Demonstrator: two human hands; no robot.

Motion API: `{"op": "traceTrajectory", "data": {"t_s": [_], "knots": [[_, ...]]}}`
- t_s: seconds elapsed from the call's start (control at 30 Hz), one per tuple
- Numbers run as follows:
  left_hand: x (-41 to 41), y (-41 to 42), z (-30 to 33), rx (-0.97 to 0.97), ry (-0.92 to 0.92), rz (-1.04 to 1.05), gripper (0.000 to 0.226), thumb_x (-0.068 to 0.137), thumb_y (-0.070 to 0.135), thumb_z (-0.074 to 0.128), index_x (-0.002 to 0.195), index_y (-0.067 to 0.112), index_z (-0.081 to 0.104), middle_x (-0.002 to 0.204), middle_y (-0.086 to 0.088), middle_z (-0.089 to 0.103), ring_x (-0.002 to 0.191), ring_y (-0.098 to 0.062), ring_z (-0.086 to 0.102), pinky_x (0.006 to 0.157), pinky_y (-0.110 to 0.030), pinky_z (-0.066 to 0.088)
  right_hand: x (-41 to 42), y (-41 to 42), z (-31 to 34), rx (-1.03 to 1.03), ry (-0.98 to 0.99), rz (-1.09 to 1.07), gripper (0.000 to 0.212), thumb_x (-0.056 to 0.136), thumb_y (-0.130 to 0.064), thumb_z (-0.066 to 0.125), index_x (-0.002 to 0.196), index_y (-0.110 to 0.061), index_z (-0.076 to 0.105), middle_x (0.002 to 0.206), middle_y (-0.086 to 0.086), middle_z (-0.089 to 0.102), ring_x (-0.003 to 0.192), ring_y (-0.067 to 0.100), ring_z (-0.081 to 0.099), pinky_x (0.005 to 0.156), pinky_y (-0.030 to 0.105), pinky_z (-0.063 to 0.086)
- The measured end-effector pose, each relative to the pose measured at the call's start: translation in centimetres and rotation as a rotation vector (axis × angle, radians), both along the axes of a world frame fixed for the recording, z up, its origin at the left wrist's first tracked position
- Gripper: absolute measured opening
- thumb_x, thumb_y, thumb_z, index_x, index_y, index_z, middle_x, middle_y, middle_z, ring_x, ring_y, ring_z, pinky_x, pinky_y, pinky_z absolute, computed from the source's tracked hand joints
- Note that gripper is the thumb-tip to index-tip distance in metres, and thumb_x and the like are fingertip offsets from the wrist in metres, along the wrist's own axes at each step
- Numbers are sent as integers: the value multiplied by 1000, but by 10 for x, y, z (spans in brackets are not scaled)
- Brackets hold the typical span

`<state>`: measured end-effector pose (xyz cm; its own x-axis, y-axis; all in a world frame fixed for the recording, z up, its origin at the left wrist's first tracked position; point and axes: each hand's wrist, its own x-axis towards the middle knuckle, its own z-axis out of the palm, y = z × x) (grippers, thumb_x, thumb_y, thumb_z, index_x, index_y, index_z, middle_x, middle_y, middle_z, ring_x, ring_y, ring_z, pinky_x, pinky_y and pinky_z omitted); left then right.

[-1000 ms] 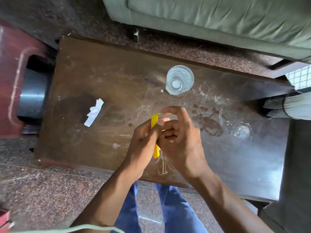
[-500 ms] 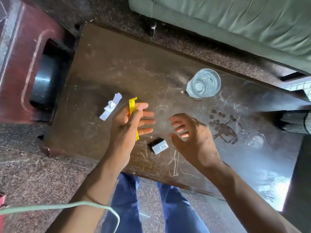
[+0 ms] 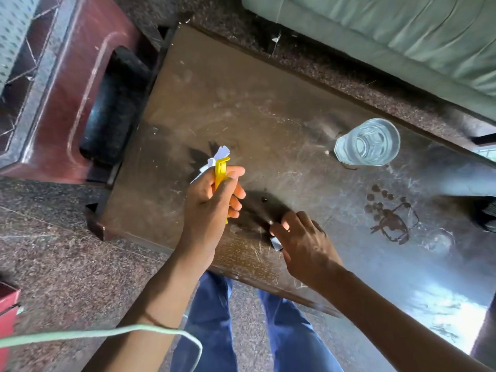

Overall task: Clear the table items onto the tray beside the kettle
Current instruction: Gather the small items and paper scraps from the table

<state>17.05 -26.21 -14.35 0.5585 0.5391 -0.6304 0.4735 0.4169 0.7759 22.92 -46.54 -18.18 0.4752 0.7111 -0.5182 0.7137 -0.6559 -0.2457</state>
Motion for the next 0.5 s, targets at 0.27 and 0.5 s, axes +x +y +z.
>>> {"op": "traceTrajectory", "data": {"t_s": [0.27, 0.5], "knots": [[-7, 32, 4, 36, 9, 33, 14, 106, 31, 70, 104, 24, 82, 69, 13, 65, 60, 0, 57, 57, -19, 51, 6, 41, 12, 84, -10, -45, 48, 73, -31, 90, 115, -26, 68, 114, 3, 72, 95, 25, 70, 69, 40, 65], [-17, 86, 24, 117, 25, 117, 25, 96, 36, 64, 113, 29, 80, 72, 12, 64, 59, -1, 55, 62, -24, 51, 23, 155, 46, 331, 146, -319, 20, 84, -29, 78, 101, -28, 69, 97, -5, 78, 86, 23, 75, 70, 41, 62]]}}
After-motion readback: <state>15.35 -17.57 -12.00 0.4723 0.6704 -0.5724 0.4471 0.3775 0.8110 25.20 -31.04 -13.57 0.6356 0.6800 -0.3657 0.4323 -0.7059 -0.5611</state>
